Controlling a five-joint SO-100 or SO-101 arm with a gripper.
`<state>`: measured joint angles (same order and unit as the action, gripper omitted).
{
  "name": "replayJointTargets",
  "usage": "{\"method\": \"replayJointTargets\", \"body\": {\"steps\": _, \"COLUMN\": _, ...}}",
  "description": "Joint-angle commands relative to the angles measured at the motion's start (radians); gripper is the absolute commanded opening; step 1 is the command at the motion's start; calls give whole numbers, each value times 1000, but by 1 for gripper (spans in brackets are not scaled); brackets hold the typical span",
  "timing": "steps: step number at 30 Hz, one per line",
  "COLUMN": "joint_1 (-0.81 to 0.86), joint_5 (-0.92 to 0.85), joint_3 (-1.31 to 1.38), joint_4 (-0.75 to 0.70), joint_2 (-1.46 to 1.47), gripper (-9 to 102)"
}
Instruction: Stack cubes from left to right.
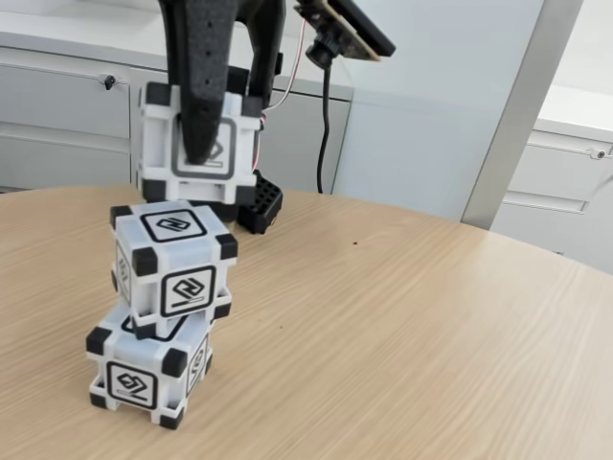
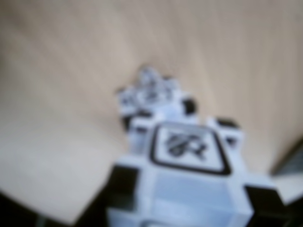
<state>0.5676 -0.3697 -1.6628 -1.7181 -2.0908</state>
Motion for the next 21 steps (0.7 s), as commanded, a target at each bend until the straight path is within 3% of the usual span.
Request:
{"method": "replayJointTargets", "body": {"steps": 1, "joint_1": 8, "joint_5": -11, "joint_3": 6, "joint_4": -5, "joint_2": -6, "gripper": 13}}
{"method": "replayJointTargets", "body": {"steps": 8, "joint_1": 89, "joint_5": -5, "joint_3": 6, "joint_4": 34, "joint_2": -6, "gripper": 13}}
{"method": "replayJointTargets", "body": {"steps": 21, "joint_1": 60, "joint_5": 49, "joint_3": 8, "joint_4": 63, "joint_2": -8, "gripper": 14}}
